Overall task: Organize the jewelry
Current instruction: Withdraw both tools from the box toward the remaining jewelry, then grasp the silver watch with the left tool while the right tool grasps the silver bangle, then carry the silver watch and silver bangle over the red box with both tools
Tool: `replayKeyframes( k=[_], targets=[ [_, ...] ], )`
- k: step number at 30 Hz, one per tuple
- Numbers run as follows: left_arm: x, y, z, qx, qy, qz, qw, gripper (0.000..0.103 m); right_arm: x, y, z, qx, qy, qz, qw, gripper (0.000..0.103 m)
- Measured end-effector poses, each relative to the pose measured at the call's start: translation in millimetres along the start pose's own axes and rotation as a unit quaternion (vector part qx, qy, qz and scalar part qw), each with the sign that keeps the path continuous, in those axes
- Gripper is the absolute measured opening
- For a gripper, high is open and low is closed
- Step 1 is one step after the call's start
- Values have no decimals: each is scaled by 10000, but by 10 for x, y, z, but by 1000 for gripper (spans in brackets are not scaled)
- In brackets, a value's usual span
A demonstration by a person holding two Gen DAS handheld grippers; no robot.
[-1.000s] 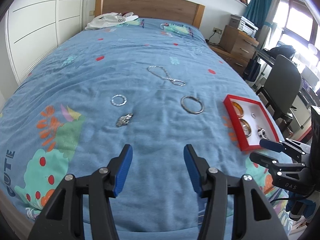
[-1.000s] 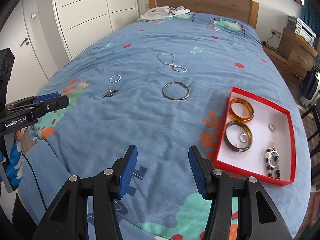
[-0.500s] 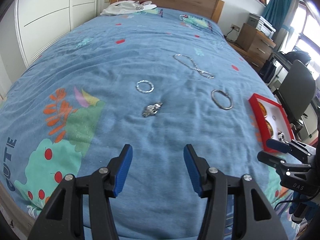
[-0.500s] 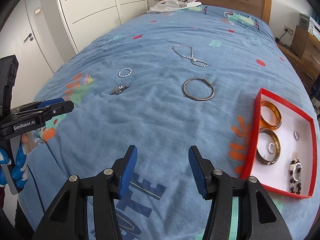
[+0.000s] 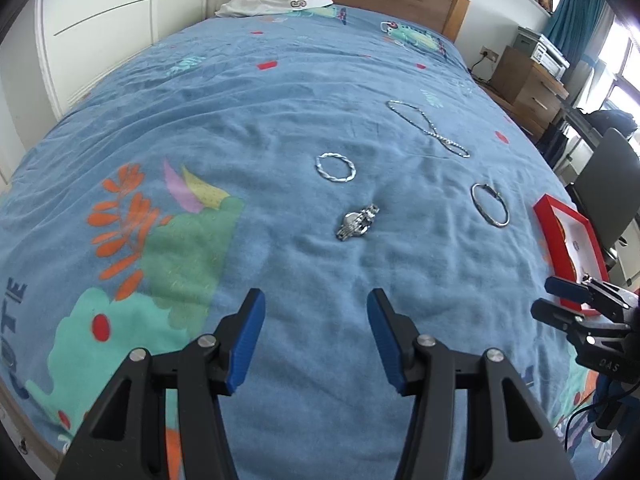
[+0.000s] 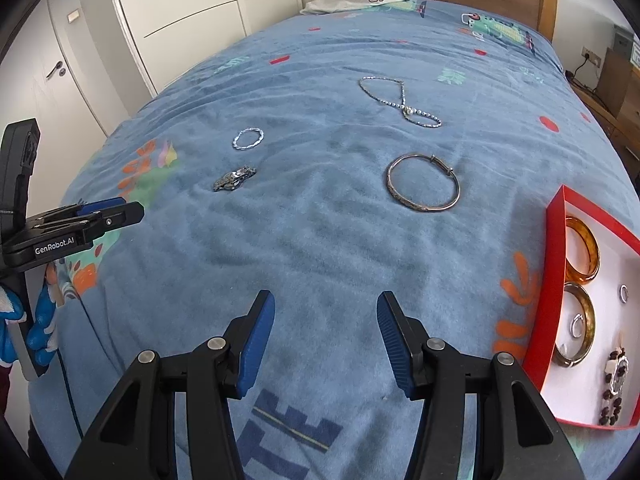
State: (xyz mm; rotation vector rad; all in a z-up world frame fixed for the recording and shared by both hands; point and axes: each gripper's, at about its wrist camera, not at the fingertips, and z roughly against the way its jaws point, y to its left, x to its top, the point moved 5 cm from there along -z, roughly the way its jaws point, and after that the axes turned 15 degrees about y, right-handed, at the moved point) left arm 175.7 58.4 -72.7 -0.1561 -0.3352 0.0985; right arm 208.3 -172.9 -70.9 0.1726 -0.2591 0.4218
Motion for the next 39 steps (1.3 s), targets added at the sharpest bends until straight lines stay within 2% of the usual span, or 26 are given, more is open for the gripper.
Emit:
replayKeyframes(
  k=[4,10,14,21,25,27,31,32,33,39],
  targets=[
    [127,-85,-140,-170,65,-150,9997,51,88,-127,-57,-44,-9,-143,9999,53],
    [343,-276,-401,-183,140,-484,9986,51,270,-392,-162,-203,-69,-487,9986,56],
    [502,-310,-569,-156,147,-529,9984,51,447,-540,-234,-276,-165,-672,9972,72],
    [671,-302,-821,-183,209,-572,9980,50,817,-703,-394,-371,-275,-770,9960,82],
    [710,-319,-886,-171,161,-653,9976,50,976,-772,-516,-455,-255,-749,9958,83],
    [731,-330,-902,-158,136,-686,9974,45,1026,-806,-571,-487,-223,-765,9956,83],
    [731,-359,-928,-70,111,-801,9967,28,1085,-848,-667,-474,-173,-802,9955,81],
    [726,-364,-929,-52,109,-829,9965,24,1085,-849,-684,-475,-164,-808,9955,75],
    [725,-366,-927,-43,106,-845,9964,23,1084,-851,-706,-477,-143,-815,9954,71],
    [711,-372,-911,-25,59,-843,9964,22,1052,-817,-710,-497,-207,-818,9952,71]
  ],
)
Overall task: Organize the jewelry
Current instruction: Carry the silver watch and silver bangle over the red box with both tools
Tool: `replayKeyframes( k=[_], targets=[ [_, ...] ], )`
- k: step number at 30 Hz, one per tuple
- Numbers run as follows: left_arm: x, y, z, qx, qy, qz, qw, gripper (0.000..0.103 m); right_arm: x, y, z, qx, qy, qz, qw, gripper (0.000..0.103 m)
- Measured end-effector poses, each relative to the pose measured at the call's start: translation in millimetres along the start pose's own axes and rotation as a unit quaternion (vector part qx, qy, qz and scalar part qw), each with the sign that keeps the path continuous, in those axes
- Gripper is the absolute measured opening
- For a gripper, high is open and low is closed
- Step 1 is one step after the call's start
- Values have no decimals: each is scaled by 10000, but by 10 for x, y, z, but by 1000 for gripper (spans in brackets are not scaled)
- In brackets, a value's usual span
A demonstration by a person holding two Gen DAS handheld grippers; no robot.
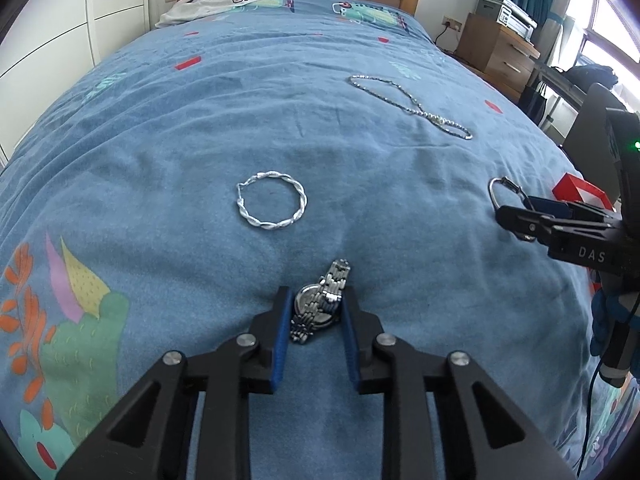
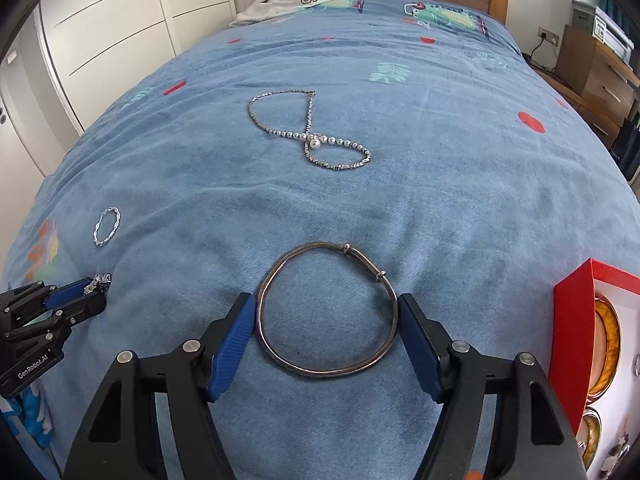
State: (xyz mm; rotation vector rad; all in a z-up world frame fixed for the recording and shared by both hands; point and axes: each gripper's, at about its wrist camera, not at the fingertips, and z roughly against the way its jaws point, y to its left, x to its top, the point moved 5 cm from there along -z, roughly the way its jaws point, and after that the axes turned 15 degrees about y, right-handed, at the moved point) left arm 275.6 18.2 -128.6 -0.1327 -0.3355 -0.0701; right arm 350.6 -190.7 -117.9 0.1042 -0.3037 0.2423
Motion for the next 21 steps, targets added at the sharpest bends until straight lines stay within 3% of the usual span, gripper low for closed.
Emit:
replayKeyframes(
  k=[21],
  targets=[
    [-361,-159,477,-79,-152,187,9997,22,-695,275,541,257,-265,47,9993,71]
  ],
)
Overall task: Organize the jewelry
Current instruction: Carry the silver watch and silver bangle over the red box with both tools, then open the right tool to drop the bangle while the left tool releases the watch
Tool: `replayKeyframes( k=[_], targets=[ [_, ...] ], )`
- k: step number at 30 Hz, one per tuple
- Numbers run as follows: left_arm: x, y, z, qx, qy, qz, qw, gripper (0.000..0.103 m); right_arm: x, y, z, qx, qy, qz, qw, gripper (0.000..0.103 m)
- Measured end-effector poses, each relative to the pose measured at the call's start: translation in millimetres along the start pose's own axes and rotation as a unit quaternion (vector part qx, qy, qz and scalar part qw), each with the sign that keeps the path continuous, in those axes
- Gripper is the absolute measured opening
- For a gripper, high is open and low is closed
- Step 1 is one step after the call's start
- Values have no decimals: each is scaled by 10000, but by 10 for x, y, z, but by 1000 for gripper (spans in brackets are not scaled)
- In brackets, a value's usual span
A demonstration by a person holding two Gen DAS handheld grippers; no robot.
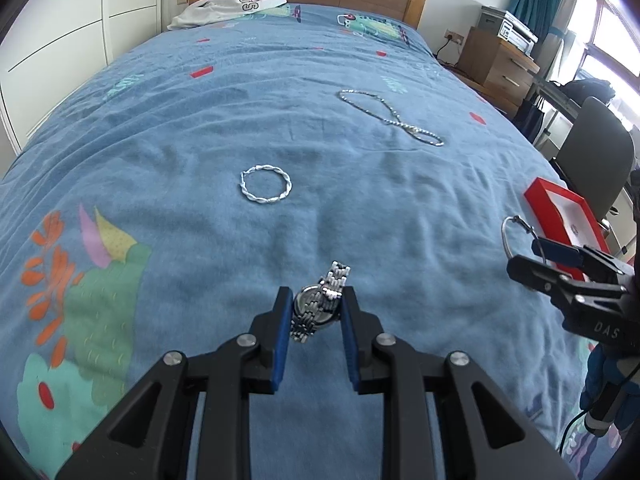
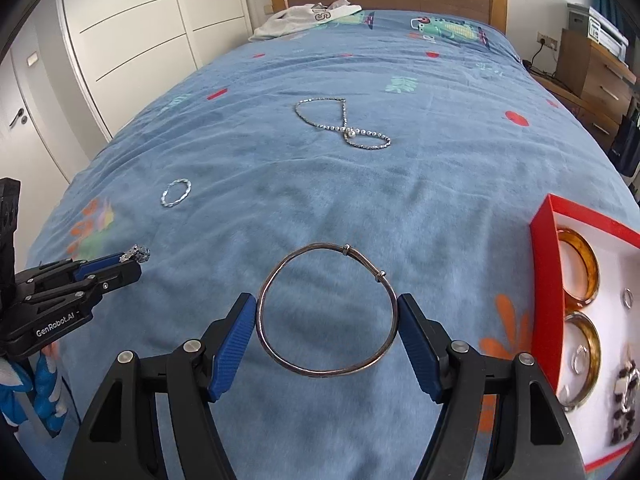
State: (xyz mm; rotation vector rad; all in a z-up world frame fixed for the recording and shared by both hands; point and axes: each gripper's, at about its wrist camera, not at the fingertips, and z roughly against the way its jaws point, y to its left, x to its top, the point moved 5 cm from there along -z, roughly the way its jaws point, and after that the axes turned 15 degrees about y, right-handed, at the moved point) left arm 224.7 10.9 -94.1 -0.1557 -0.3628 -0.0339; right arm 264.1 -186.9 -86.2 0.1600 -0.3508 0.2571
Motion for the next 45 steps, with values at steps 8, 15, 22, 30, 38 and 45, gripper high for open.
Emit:
replayKeyframes(
  k=[8,15,22,30,38,45],
  targets=[
    [-170,-168,275,7,-118,-96,9999,22,-285,9,332,51,-159,-72,9998,71],
    [-251,-515,558,-86,-275,-351,9990,22,-498,-48,745,-2,-456,-160,9988,71],
    [-183,-1050,724,-249,-405,-707,9964,22,-672,-442,1121,-186,-724,-419,9963,71],
    [-9,-2005,553,-611,-267,-1330,9889,22,-809,-1267,1260,-531,-697,-763,9932,71],
    [66,-2999,135,-1007,88,-2032,9739,22,-812,-2050,993,-653,-362,-928,9929,71],
    [34,-3518,-207,-1078,398,-2451,9627,22,-663,-2477,737,-536,-70,-636,9965,71]
  ],
)
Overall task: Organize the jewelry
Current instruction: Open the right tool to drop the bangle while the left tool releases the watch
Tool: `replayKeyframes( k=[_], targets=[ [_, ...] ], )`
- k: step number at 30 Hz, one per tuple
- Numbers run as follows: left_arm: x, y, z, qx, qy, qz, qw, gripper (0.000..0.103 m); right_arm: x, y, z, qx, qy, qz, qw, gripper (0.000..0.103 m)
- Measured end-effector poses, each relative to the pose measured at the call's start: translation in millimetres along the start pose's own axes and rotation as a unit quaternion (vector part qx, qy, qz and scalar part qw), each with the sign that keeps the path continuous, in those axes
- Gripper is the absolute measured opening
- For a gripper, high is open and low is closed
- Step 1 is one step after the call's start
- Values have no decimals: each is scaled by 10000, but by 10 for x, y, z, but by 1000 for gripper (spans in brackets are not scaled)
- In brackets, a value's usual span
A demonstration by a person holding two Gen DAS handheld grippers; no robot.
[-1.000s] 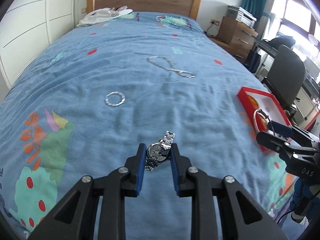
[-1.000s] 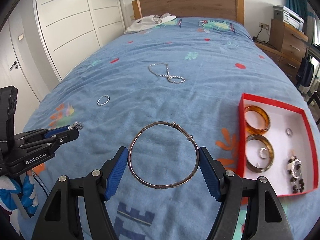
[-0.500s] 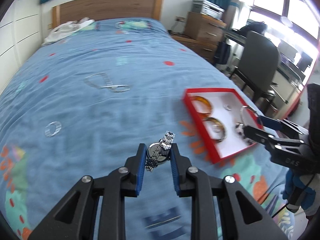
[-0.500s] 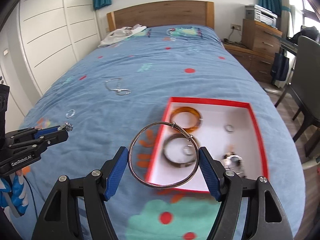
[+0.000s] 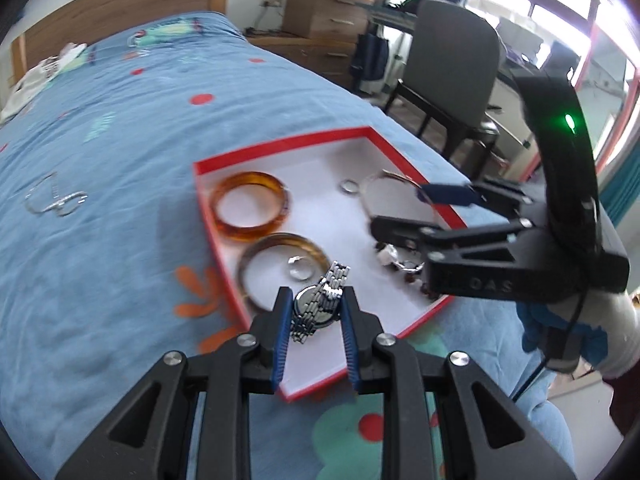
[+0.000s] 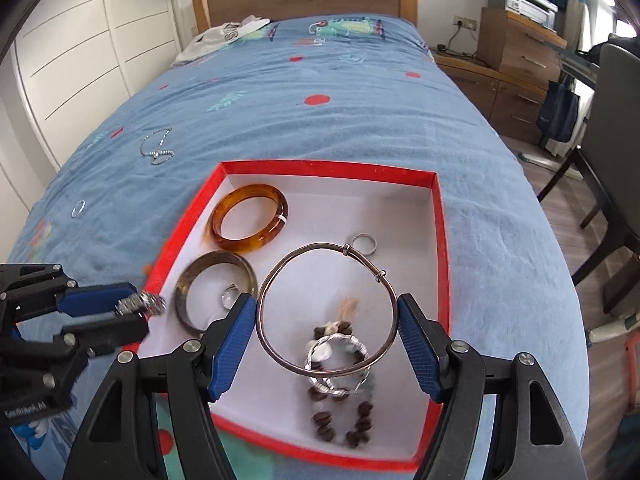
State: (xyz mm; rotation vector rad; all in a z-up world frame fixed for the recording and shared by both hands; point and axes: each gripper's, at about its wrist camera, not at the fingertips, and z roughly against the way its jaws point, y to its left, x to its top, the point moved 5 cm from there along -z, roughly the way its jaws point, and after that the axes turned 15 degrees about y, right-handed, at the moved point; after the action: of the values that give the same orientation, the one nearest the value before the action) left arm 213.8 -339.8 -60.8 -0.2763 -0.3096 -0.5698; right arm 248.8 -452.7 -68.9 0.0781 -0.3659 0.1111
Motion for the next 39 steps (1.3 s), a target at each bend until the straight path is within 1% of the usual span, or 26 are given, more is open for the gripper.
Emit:
replayKeyframes(
  k=[5,11,15,17,20,28,36,39],
  targets=[
    [38,-94,-199,35,198,-153,9997,22,105,-16,-167,178,166,466,9986,71],
    [11,-58,-402,142,463,-152,9987,22,132,24,-338,323,391,916,9945,71],
    [18,-52,-424,168,458,-218,9986,22,112,56,-404,314,450,1164,9917,71],
    [18,-17,-460,150,534,-193,9983,22,95,72,-422,306,503,1275,9901,71],
    [-17,-7,-485,160,535,-256,9981,22,44,125,-451,137,579,1568,9858,71],
    [-10,-3,-494,104,554,-263,9981,23,13,121,-435,141,608,1690,9836,71],
    [-26,5,-476,6,601,-226,9979,24,-17,84,-375,35,623,1585,9854,71],
    [-42,-11,-459,-33,615,-217,9979,27,-32,71,-337,40,621,1533,9862,71]
  ],
)
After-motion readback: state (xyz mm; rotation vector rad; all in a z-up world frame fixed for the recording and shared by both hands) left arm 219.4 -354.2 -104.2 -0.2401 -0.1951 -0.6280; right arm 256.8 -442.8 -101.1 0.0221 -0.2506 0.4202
